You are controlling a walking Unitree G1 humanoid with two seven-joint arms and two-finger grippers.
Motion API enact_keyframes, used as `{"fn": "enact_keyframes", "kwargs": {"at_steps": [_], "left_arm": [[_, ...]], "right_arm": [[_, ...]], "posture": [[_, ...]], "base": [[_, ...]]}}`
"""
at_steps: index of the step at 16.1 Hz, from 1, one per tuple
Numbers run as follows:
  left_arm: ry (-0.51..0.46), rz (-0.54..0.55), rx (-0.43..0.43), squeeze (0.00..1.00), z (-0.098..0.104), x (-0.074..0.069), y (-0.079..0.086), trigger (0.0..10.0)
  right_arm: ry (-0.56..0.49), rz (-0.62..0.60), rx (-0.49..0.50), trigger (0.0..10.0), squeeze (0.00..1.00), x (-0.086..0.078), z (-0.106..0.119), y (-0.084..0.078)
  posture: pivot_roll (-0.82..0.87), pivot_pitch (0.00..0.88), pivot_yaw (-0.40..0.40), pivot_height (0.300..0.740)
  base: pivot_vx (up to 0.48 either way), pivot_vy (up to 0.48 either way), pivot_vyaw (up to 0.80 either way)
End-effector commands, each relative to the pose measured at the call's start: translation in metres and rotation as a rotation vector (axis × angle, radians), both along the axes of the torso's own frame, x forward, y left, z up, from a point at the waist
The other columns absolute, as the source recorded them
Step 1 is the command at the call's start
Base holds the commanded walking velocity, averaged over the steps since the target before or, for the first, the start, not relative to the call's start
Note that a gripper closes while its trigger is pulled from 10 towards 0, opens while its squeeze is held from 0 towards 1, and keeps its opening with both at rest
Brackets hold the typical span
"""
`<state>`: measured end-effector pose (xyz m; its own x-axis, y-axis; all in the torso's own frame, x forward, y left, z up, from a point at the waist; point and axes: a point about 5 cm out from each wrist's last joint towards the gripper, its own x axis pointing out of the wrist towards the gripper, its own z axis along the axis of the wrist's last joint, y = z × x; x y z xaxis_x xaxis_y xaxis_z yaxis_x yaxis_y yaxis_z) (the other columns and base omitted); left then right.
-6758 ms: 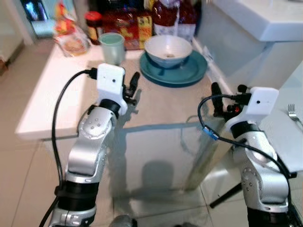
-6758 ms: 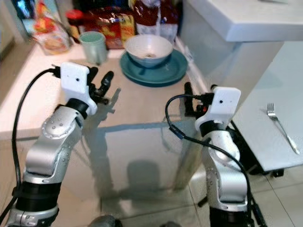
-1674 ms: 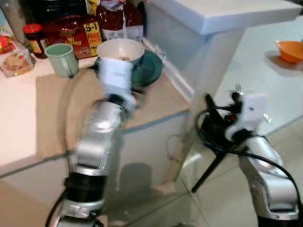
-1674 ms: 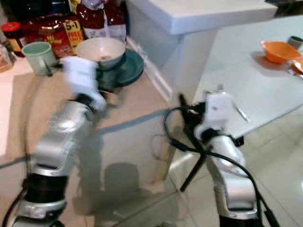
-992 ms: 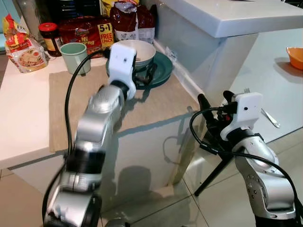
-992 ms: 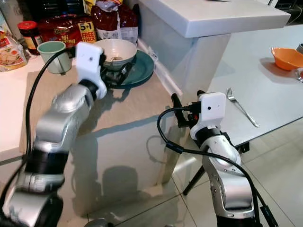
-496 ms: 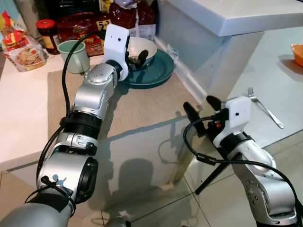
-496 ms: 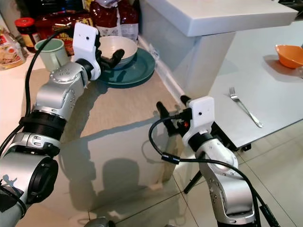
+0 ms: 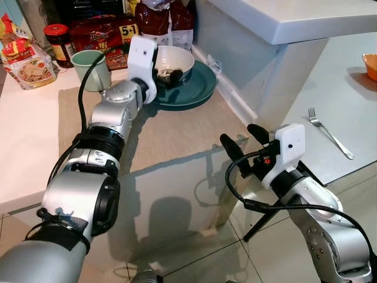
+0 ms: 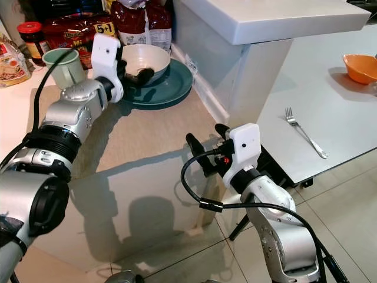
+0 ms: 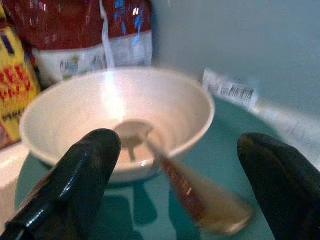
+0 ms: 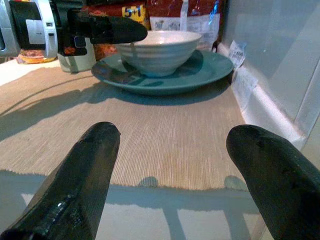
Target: Setting the table
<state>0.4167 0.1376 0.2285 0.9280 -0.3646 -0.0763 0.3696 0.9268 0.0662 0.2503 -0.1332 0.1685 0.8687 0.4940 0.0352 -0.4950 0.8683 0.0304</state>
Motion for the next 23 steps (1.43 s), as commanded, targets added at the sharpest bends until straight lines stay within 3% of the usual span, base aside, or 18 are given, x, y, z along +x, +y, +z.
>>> {"fn": "enact_keyframes", "kwargs": {"at_steps": [1,9,10,11,12,23], "left_arm": [[-0.027,-0.006,0.012,0.00,0.0098,0.0018,0.0015,10.0],[-0.001,0.022,0.023,0.00,0.0040,0.0039,0.0092,9.8],[-0.003,0.024,0.030,0.00,0.0041,0.0040,0.0095,6.2],[-0.005,0.026,0.036,0.00,0.0041,0.0041,0.0098,6.2],[-0.005,0.024,0.032,0.00,0.0041,0.0042,0.0101,0.0],[-0.008,0.010,0.026,0.00,0.0039,0.0041,0.0104,0.0]], "right_arm": [[-0.003,0.010,0.004,10.0,0.00,-0.0026,0.0033,-0.0001],[0.002,0.015,0.003,10.0,0.00,-0.0048,0.0040,-0.0009],[0.002,0.015,0.004,10.0,0.00,-0.0048,0.0040,-0.0009],[0.002,0.015,0.004,10.0,0.00,-0.0047,0.0040,-0.0009],[0.003,0.017,0.004,10.0,0.00,-0.0049,0.0038,-0.0005],[0.001,0.021,-0.001,10.0,0.00,-0.0053,0.0028,0.0004]], "posture": [[0.00,0.051,-0.009,0.740],[0.00,0.056,-0.004,0.740],[0.00,0.056,-0.004,0.740],[0.00,0.056,-0.004,0.740],[0.00,0.054,-0.004,0.740],[0.00,0.039,-0.004,0.740]], "base": [[0.000,0.000,0.00],[0.000,0.000,0.00],[0.000,0.000,0.00],[0.000,0.000,0.00],[0.000,0.000,0.00],[0.000,0.000,0.00]]}}
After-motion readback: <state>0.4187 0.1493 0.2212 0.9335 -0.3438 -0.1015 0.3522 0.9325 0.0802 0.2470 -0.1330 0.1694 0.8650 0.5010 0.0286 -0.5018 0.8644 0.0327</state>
